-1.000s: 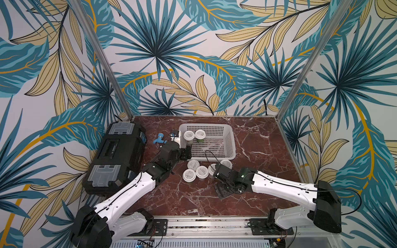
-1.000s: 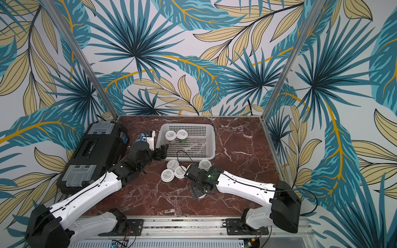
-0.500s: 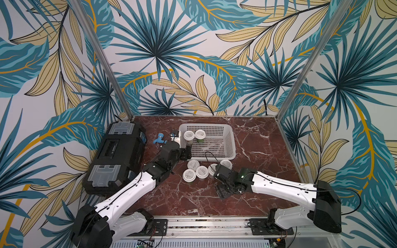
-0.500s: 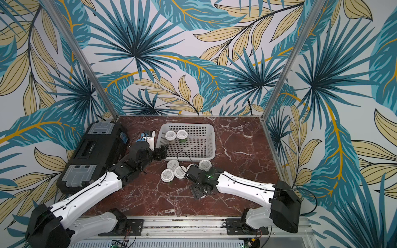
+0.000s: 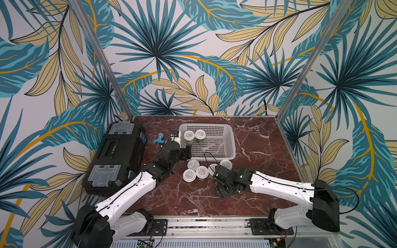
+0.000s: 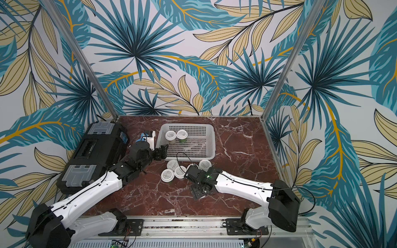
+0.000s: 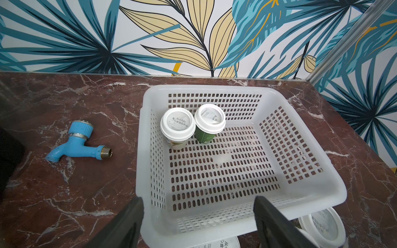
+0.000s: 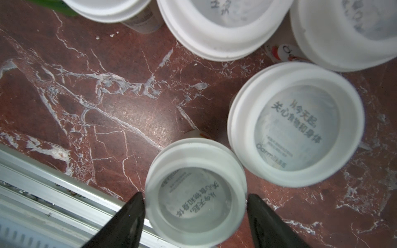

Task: Put the yogurt in the basket
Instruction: Pick up the yogurt from the center of the board.

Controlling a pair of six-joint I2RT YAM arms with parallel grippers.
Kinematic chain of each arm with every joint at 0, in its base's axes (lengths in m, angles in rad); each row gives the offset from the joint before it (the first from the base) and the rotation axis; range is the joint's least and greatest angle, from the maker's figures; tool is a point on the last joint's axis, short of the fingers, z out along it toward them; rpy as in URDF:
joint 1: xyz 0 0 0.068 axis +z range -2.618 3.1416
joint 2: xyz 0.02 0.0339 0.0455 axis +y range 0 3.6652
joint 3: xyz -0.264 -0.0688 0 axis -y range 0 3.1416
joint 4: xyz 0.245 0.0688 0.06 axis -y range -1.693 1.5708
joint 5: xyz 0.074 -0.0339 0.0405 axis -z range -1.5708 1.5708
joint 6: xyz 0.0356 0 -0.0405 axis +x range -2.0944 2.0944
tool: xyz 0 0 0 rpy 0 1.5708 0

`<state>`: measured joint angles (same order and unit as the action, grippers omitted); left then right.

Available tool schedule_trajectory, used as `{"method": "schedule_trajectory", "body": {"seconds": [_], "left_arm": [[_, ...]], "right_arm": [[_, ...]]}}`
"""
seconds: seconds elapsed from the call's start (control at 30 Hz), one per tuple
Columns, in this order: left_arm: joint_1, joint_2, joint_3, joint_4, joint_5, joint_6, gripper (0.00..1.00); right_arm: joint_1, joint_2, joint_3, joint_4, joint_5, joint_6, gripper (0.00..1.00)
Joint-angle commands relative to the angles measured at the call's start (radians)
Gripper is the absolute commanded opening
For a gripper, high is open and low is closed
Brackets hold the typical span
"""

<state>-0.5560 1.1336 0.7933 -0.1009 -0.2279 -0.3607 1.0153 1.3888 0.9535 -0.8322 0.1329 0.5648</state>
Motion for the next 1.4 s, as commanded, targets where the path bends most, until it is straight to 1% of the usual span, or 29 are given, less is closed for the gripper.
{"method": "schedule_trajectory", "body": {"seconds": [0.0, 0.23, 0.4, 0.83, 0.93, 1.13, 1.23, 1.37], "left_arm": [[0.007, 0.002, -0.002, -0.004, -0.003, -0.007, 0.84], [0.008, -0.001, -0.002, -0.006, 0.000, -0.007, 0.84], [0.008, -0.006, -0.003, -0.008, -0.004, -0.009, 0.84], [0.010, -0.043, -0.019, -0.011, -0.017, -0.010, 0.84], [0.009, -0.052, -0.022, -0.010, -0.017, -0.009, 0.84], [0.014, -0.075, -0.034, -0.009, -0.028, -0.011, 0.84], [0.017, -0.086, -0.041, -0.006, -0.033, -0.011, 0.84], [0.024, -0.092, -0.050, 0.000, -0.035, -0.011, 0.84]], "right_arm": [[0.005, 0.003, -0.005, -0.015, -0.004, 0.002, 0.76], [0.005, -0.003, -0.009, -0.013, -0.003, 0.004, 0.70], [0.007, -0.017, 0.009, -0.023, -0.025, 0.003, 0.66], [0.013, -0.059, 0.134, -0.090, -0.120, -0.030, 0.66], [0.011, -0.061, 0.183, -0.103, -0.134, -0.059, 0.66], [-0.006, -0.020, 0.334, -0.160, -0.132, -0.120, 0.66], [-0.040, 0.004, 0.408, -0.189, -0.124, -0.156, 0.66], [-0.111, 0.053, 0.508, -0.236, -0.137, -0.216, 0.66]]}}
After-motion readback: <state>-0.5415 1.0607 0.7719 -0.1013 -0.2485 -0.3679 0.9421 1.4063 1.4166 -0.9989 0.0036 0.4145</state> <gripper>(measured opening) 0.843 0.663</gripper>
